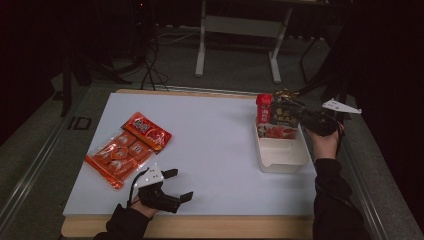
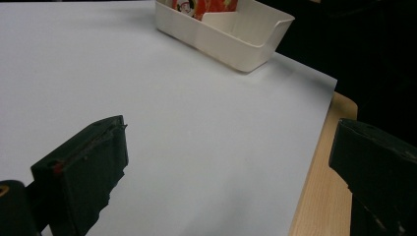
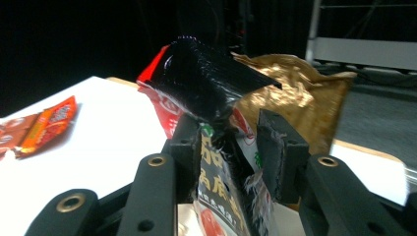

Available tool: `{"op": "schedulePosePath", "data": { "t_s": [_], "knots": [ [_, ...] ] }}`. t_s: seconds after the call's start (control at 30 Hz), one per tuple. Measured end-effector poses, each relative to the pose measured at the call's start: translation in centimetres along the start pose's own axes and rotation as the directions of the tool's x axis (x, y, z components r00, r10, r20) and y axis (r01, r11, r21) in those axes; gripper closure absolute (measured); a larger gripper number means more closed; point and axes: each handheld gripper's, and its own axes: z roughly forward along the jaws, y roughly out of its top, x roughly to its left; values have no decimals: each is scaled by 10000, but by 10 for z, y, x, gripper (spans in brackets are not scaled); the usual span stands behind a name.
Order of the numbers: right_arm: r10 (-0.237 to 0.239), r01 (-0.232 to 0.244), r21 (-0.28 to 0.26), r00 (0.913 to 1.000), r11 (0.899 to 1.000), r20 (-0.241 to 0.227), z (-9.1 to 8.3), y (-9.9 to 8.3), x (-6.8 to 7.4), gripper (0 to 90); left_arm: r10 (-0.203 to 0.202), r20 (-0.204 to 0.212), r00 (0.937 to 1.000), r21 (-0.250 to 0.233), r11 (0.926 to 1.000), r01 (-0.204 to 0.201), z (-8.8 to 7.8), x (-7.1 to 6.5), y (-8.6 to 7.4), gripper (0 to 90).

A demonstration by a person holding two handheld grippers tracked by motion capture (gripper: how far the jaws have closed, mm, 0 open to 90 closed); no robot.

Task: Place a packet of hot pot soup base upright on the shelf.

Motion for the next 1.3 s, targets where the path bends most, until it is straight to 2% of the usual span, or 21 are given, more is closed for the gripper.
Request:
{"op": "schedulePosePath", "data": {
  "t_s": [0.1, 0.17, 0.37, 0.47, 0.53, 0.6, 0.7, 0.8, 0.87, 0.93, 1.0, 1.07, 1.1, 1.13, 1.2, 1.23, 1.3],
  "knots": [
    [305, -306, 53, 9993, 9995, 217, -6, 3, 4, 514, 9, -4, 10000, 3, 10000, -9, 0, 0, 0, 16],
    [438, -436, -292, 9990, 9986, 89, -13, 7, 8, 460, 38, -21, 10000, 9, 10000, -38, 1, 0, 0, 16],
    [-143, 160, -499, 9993, 9986, 347, -28, 18, 25, 351, 44, -4, 10000, -15, 10000, -44, 1, 0, 0, 16],
    [-391, 418, -675, 9984, 9968, 416, -36, 22, 36, 265, 80, 0, 10000, -22, 10000, -80, 2, 0, 0, 16],
    [-346, 380, -843, 9985, 9957, 418, -41, 24, 42, 204, 85, 31, 10000, -8, 10000, -85, 2, 0, 0, 16],
    [-228, 252, -1119, 9995, 9934, 223, -46, 25, 48, 151, 287, -54, 9996, 37, 9996, -287, 2, 0, -1, 16],
    [-274, 291, -1140, 9995, 9931, 167, -51, 24, 57, 104, 517, -128, 9986, 173, 9985, -515, 2, 0, -1, 49],
    [-209, 197, -1166, 9997, 9930, -93, -55, 19, 68, 105, 489, -17, 9988, -126, 9987, -489, 0, -2, 1, 49],
    [-179, 146, -1164, 9994, 9931, -279, -57, 15, 76, 105, 520, -115, 9986, -200, 9984, -522, -1, -3, 2, 49],
    [-429, 369, -1218, 9980, 9919, -465, -59, 11, 85, 136, 526, -138, 9985, -180, 9984, -528, -2, -4, 3, 49],
    [-539, 431, -1331, 9955, 9902, -785, -63, 6, 94, 140, 342, 13, 9994, -241, 9991, -342, -4, -4, 4, 49],
    [-651, 513, -1298, 9925, 9902, -1038, -66, 3, 102, 143, 115, 13, 9999, 85, 9999, -116, -5, -5, 6, 49],
    [-750, 604, -1237, 9903, 9905, -1167, -68, 1, 107, 148, -109, 208, 9997, 336, 9994, 102, -6, -5, 8, 49],
    [-916, 767, -1208, 9882, 9897, -1229, -69, 0, 112, 151, -148, 203, 9997, 453, 9989, 139, -7, -5, 9, 49],
    [-1179, 1020, -1223, 9845, 9872, -1300, -72, -4, 120, 151, -41, 154, 9999, 515, 9987, 33, -8, -7, 10, 49],
    [-1220, 1054, -1197, 9825, 9872, -1409, -74, -7, 124, 151, 93, 90, 9999, 479, 9988, -97, -10, -7, 11, 49],
    [-1177, 977, -1228, 9788, 9876, -1676, -79, -13, 132, 151, 95, -19, 10000, 468, 9989, -94, -12, -6, 13, 49]
  ]
}}
